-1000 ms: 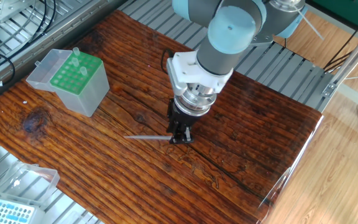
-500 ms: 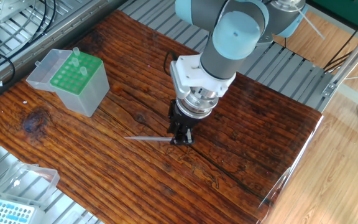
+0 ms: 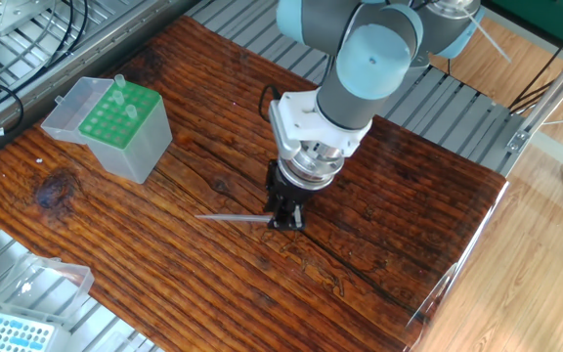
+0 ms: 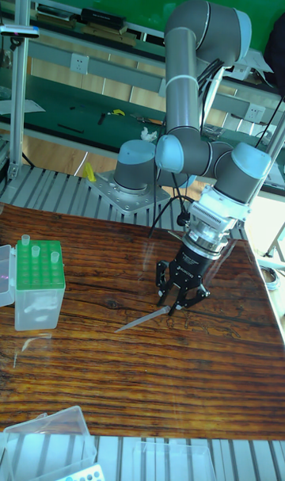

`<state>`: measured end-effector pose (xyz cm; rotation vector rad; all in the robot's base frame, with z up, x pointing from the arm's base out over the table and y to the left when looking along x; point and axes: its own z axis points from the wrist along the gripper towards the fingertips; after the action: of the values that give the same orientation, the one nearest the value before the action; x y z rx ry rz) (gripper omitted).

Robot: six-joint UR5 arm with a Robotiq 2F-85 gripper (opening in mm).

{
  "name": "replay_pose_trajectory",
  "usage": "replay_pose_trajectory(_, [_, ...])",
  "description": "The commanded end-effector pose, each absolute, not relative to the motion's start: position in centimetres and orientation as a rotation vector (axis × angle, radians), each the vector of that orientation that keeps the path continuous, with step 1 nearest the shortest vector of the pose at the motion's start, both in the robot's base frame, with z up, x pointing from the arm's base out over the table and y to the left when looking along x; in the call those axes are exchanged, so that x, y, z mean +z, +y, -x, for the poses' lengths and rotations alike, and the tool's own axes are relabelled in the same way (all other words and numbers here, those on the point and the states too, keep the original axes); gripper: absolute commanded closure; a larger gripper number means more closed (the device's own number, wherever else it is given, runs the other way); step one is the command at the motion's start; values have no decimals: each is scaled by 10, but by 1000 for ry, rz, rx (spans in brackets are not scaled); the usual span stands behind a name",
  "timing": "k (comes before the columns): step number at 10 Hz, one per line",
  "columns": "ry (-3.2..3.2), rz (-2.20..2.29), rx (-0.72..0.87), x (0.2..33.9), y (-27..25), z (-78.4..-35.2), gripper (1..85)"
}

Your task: Insert a large pipette tip into the holder for large pipette tips

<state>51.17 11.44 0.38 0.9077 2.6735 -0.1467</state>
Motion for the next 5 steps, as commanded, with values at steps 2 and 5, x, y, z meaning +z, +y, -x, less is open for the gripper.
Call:
replay_pose_trajectory(2, [2675,-936,-142,2,115,-509,563])
replay_pose_trajectory(5, [2694,-953,-136,0,119,-503,673])
